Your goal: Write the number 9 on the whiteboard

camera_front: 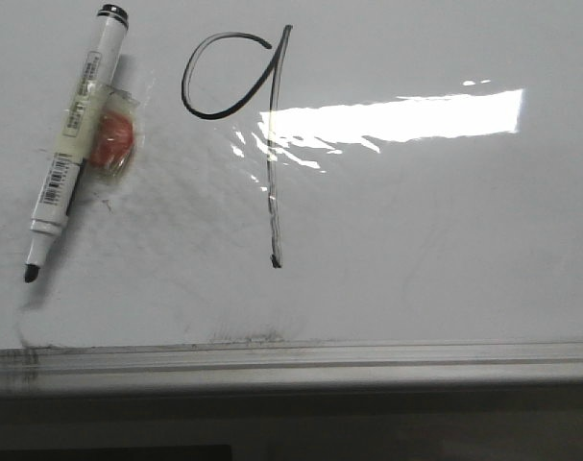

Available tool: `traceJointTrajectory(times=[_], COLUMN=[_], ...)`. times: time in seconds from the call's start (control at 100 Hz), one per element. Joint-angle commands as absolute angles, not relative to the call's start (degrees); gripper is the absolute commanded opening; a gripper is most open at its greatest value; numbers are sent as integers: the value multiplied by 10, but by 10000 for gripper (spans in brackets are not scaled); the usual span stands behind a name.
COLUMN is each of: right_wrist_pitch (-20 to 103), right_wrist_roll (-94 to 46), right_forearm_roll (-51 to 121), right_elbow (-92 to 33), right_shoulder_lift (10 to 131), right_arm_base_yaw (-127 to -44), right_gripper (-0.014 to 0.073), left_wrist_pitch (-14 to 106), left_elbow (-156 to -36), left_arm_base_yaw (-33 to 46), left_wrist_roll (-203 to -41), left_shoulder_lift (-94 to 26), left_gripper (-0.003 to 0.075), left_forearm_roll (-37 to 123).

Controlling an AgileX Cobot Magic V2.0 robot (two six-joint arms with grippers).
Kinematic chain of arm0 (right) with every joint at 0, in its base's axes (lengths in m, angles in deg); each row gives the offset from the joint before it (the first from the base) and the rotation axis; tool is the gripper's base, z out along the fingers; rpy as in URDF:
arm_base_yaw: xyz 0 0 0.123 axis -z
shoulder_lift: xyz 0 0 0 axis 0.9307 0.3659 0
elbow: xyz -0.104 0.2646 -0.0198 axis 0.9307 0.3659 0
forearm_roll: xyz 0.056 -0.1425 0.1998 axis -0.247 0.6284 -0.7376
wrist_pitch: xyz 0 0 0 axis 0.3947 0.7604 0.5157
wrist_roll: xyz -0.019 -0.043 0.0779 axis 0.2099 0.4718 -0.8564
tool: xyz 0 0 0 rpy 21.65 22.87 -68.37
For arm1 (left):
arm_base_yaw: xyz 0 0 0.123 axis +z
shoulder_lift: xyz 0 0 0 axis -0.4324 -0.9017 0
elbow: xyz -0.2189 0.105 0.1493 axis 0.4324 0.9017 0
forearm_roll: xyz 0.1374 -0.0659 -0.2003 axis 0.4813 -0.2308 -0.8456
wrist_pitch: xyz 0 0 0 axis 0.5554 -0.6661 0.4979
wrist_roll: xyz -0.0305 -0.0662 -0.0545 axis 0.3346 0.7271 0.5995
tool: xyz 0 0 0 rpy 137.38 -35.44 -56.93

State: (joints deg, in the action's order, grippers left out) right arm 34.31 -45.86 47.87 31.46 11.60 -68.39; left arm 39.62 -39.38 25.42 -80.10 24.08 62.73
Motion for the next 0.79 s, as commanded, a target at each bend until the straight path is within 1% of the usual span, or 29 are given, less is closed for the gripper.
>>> traceJointTrajectory(times=[0.0,0.17,0.78], right_wrist_pitch=[383,468,465], right_wrist_roll=[-431,-432,-432], right_forearm_roll=[458,458,461], right_elbow=[321,321,321], right_shoulder_lift=[99,99,99], right_arm_base_yaw=[-658,-629,-628], right_gripper=[-64,-64,-64], left_wrist_pitch=[418,418,418], left_elbow=[-370,-370,-370], left_arm_base_yaw=[254,254,254], left_wrist_roll=[-801,-801,-801], left_shoulder_lift=[256,256,256], left_gripper=[-20,-20,-20], left_forearm_roll=[630,630,630])
